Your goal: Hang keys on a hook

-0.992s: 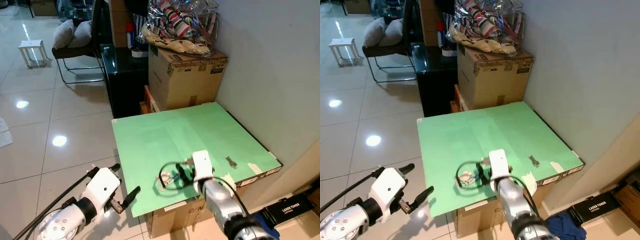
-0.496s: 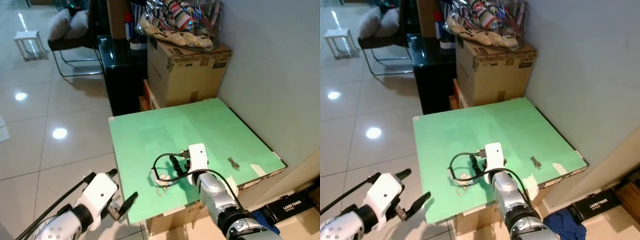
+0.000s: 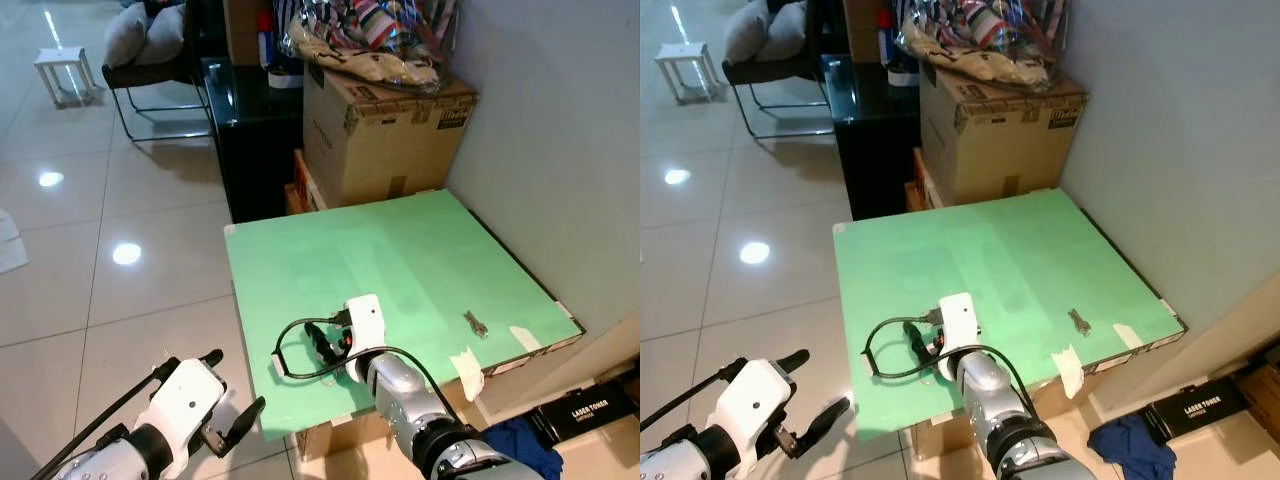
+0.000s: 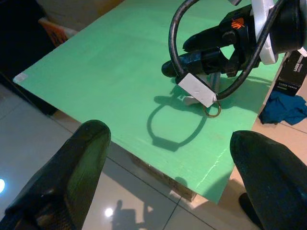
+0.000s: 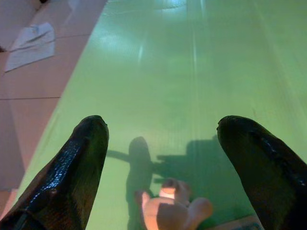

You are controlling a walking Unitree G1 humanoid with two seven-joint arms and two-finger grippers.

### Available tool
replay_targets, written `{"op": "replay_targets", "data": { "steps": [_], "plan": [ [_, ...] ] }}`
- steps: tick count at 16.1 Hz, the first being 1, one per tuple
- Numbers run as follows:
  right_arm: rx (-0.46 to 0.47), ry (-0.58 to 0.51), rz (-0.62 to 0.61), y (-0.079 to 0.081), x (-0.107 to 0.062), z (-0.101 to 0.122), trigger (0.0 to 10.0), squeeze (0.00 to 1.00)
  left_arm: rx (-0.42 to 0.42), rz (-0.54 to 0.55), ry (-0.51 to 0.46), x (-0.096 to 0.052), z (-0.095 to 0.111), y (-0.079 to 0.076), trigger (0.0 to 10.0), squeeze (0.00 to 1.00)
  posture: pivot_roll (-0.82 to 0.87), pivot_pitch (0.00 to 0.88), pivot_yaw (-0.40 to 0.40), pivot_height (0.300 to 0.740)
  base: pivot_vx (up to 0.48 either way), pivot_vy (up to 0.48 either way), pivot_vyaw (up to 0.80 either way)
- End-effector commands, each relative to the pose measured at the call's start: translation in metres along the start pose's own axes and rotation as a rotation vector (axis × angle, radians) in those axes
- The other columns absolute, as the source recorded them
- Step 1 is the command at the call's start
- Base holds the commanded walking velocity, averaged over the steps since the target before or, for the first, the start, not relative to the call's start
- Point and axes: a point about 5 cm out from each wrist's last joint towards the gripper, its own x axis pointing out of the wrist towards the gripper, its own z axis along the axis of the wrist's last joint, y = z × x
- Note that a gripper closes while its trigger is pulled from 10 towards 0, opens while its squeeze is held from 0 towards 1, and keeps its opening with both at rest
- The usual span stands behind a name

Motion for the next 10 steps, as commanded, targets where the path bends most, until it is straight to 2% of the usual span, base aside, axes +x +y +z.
{"op": "replay_targets", "data": {
  "steps": [1,10],
  "plan": [
    [0.011,0.033,-0.021,-0.002,-0.002,-0.007,10.0,0.0,0.006,0.008,-0.006,-0.003,0.004,0.0,10.0,0.0,0.17,0.147,-0.049,0.74,0.0,0.0,0.0],
    [0.12,0.116,-0.013,0.006,-0.002,-0.02,10.0,0.0,0.01,0.013,0.008,-0.008,0.007,0.001,10.0,0.0,0.19,0.157,-0.043,0.74,0.0,0.0,0.0]
  ]
}}
